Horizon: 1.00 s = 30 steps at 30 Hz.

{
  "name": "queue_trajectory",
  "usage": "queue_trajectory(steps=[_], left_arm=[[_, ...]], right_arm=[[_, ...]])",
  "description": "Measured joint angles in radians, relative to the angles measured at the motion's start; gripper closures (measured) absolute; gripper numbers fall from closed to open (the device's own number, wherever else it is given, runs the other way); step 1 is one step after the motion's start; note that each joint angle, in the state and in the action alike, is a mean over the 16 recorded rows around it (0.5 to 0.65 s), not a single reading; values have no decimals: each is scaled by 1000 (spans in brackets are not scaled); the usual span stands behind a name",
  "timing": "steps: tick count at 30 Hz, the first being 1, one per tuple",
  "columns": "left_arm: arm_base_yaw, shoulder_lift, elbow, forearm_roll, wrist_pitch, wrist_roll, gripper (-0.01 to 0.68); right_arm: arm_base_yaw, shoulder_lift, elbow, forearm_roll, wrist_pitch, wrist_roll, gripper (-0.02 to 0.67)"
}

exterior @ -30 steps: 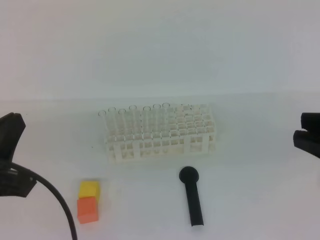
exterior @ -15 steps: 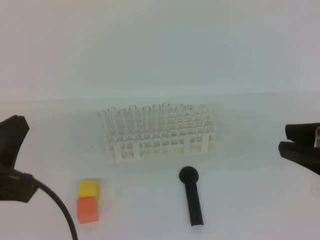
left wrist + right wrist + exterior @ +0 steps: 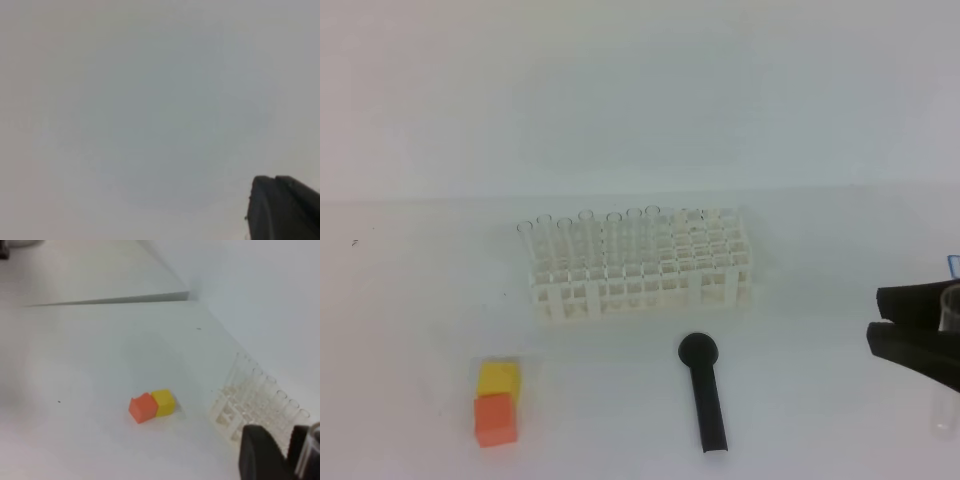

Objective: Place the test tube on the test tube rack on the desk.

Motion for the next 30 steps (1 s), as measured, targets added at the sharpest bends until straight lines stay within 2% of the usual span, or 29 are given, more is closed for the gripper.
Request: queue_trajectory(steps=[7, 16, 22, 30], left_arm=[[0, -106, 153, 308, -27, 0, 674], [-2, -126, 278, 675, 18, 0, 674], [-1, -131, 296, 740, 50, 0, 674], [23, -132, 295, 724, 63, -5, 674]], right_arm=[[0, 4, 0, 31, 8, 4, 535], [0, 8, 0, 52, 10, 5, 535], [0, 8, 0, 55, 10, 5, 535], [0, 8, 0, 55, 10, 5, 535]])
